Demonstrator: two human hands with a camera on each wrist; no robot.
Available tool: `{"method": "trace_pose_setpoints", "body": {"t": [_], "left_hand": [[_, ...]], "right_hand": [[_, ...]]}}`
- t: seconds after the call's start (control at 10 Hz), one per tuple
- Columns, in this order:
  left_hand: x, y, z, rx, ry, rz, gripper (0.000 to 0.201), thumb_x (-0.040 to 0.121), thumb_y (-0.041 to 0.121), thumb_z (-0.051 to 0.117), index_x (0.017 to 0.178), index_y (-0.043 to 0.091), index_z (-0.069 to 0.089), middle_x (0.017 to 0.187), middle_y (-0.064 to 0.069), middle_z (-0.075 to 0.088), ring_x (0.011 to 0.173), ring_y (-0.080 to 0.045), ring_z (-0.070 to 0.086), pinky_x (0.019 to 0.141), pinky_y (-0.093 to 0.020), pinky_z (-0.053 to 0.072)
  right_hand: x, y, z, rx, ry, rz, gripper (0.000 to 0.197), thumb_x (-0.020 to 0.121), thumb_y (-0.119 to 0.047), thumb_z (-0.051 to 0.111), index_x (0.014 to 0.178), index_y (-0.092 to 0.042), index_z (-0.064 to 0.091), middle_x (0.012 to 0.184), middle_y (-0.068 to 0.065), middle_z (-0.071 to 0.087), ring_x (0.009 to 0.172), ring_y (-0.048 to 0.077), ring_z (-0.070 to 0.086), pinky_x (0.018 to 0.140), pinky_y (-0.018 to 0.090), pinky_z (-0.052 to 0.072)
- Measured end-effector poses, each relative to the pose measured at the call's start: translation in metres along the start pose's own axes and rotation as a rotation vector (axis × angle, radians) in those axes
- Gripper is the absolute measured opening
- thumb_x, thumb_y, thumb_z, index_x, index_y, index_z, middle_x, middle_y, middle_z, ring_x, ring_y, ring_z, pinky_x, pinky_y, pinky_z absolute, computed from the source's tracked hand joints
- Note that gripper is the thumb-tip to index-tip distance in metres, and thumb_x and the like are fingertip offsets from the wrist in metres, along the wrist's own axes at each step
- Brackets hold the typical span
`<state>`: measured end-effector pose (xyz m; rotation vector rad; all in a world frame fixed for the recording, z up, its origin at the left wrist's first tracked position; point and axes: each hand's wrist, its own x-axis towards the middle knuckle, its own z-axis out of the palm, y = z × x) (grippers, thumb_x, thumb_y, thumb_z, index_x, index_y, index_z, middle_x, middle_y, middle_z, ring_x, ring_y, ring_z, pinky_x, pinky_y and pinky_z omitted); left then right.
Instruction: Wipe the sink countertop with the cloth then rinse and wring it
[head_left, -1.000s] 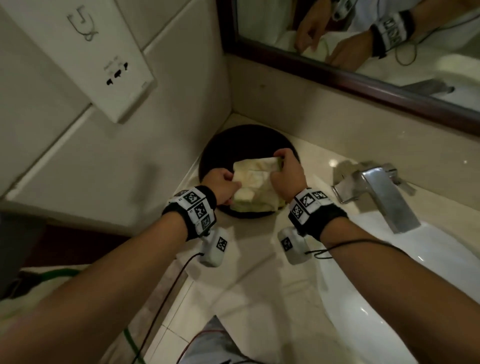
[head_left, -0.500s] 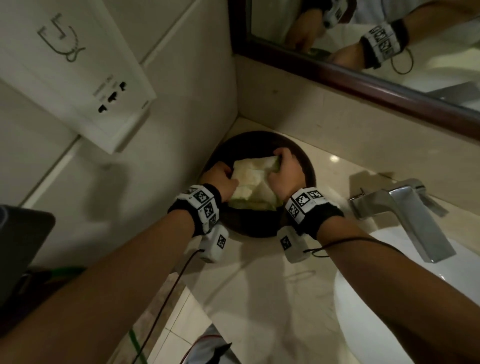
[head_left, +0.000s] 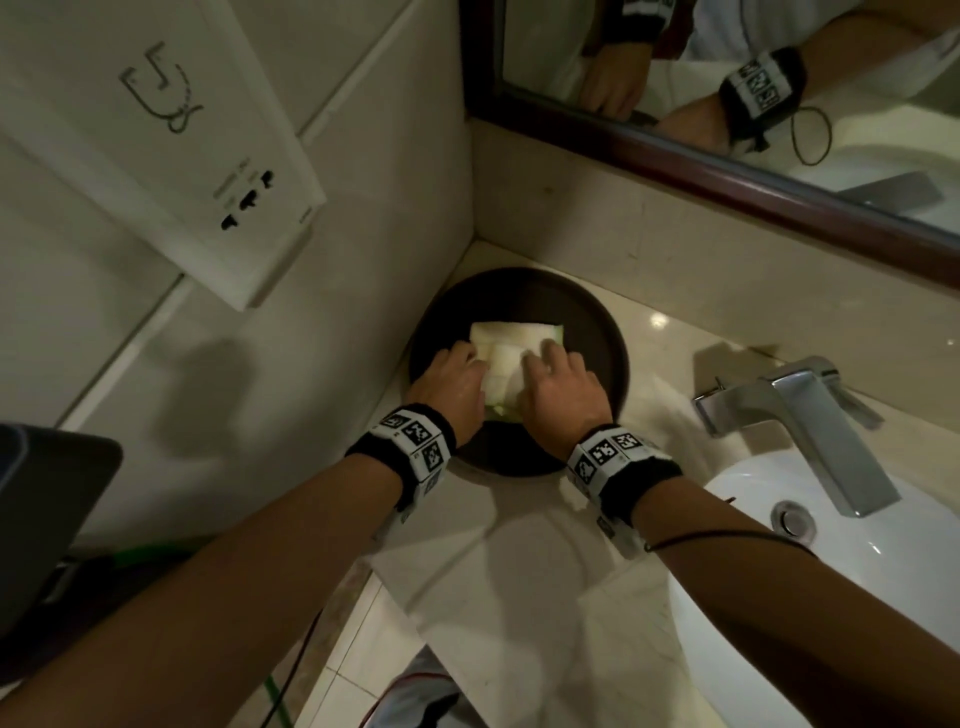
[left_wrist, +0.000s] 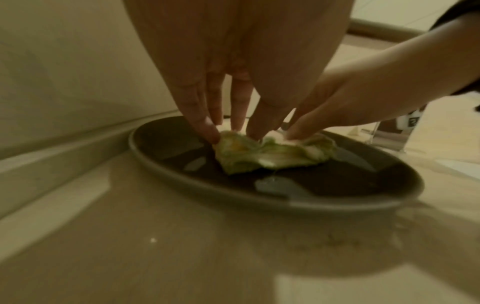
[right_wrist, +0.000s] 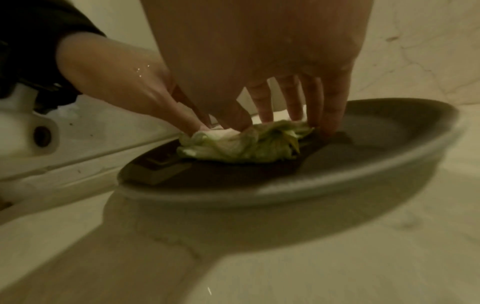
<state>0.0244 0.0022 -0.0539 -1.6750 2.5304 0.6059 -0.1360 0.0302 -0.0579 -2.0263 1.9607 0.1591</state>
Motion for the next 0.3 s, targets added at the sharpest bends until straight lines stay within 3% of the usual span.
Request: {"method": "trace_pose_setpoints", "body": {"t": [0.2, 0.3], "left_hand": [[-0.0086, -0.0023, 0.0034, 0.024, -0.040, -0.032, 0.042, 0.091, 0.024, 0.052, 0.132, 0.017, 0.049, 0.141, -0.003, 0.039, 0.115, -0.029, 0.044, 0.086, -0.041, 0.048], [-0.0112, -0.0014, 0.0010, 0.025, -0.059, -0.040, 0.048, 0.091, 0.024, 0.051, 0.138, 0.018, 0.044, 0.147, -0.003, 0.034, 0.120, -0.031, 0.042, 0.094, -0.041, 0.045]], "right_hand": [[-0.0111, -0.0001, 0.0056, 0.017, 0.001, 0.016, 0.051, 0.095, -0.035, 0.042, 0.143, -0.020, 0.037, 0.151, 0.011, 0.030, 0.124, 0.036, 0.039, 0.095, 0.046, 0.043], [-0.0138, -0.0011, 0.0008, 0.048, -0.011, 0.027, 0.052, 0.096, -0.035, 0.041, 0.145, -0.021, 0.034, 0.154, 0.009, 0.025, 0.130, 0.035, 0.033, 0.099, 0.048, 0.040]]}}
